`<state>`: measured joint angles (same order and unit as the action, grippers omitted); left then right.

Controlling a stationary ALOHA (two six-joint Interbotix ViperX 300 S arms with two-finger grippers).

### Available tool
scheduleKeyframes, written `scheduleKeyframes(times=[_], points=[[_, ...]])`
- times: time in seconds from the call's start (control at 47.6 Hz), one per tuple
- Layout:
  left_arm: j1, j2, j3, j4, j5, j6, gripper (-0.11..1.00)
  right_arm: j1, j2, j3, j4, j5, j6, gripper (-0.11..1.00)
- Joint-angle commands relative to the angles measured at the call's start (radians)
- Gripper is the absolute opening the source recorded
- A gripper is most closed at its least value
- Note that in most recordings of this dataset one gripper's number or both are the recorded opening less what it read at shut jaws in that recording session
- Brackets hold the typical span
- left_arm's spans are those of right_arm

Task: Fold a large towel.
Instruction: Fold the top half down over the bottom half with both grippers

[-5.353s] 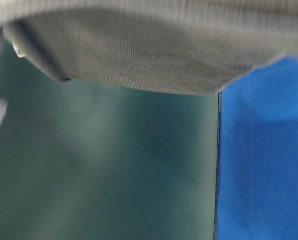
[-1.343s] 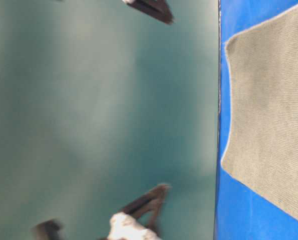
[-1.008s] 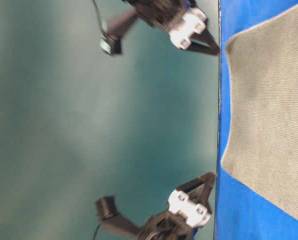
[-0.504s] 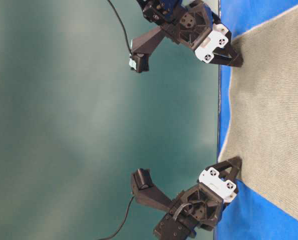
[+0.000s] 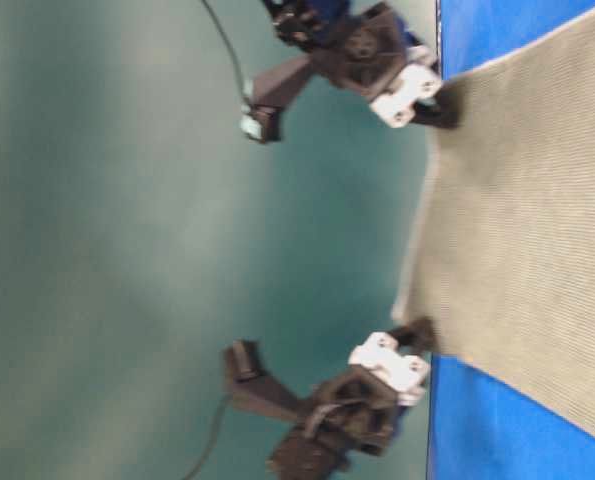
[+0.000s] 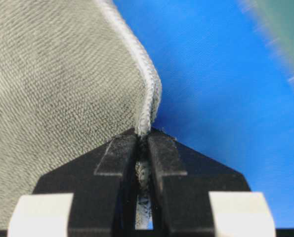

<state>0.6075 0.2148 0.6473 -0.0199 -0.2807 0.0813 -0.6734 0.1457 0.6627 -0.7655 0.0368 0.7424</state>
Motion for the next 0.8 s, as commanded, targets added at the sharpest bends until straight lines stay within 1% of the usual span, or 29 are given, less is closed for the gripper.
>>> scheduleKeyframes(times=[0.0,0.084,0.168,0.273,0.378,0.504,0.609,0.651,0.672,0.777], points=[[0.035,-0.060,-0.029,-0.002,0.009,0.018,0.03,-0.032,-0.066,-0.029,-0.018,0.012,-0.002,0.05],[0.046,-0.094,-0.043,-0.003,0.031,0.041,0.03,-0.038,-0.109,-0.040,-0.029,0.031,0.000,0.05],[0.040,-0.141,-0.044,-0.003,0.060,0.049,0.03,-0.032,-0.161,-0.041,-0.029,0.057,0.002,0.05],[0.006,-0.227,-0.029,-0.003,0.100,0.054,0.03,0.011,-0.265,-0.017,-0.029,0.104,0.003,0.05],[-0.046,-0.331,0.015,-0.003,0.129,0.067,0.03,0.074,-0.376,0.018,-0.029,0.167,0.003,0.05],[-0.129,-0.430,0.103,-0.003,0.135,0.072,0.03,0.199,-0.515,0.084,-0.026,0.262,0.011,0.05],[-0.244,-0.502,0.202,-0.003,0.137,0.044,0.03,0.333,-0.604,0.152,-0.012,0.325,0.018,0.05],[-0.295,-0.526,0.235,-0.003,0.140,0.040,0.03,0.393,-0.634,0.175,0.005,0.347,0.025,0.05],[-0.322,-0.538,0.250,-0.005,0.144,0.038,0.03,0.442,-0.650,0.189,0.021,0.359,0.031,0.05],[-0.457,-0.584,0.307,-0.012,0.166,0.025,0.03,0.591,-0.678,0.225,0.078,0.390,0.060,0.05]])
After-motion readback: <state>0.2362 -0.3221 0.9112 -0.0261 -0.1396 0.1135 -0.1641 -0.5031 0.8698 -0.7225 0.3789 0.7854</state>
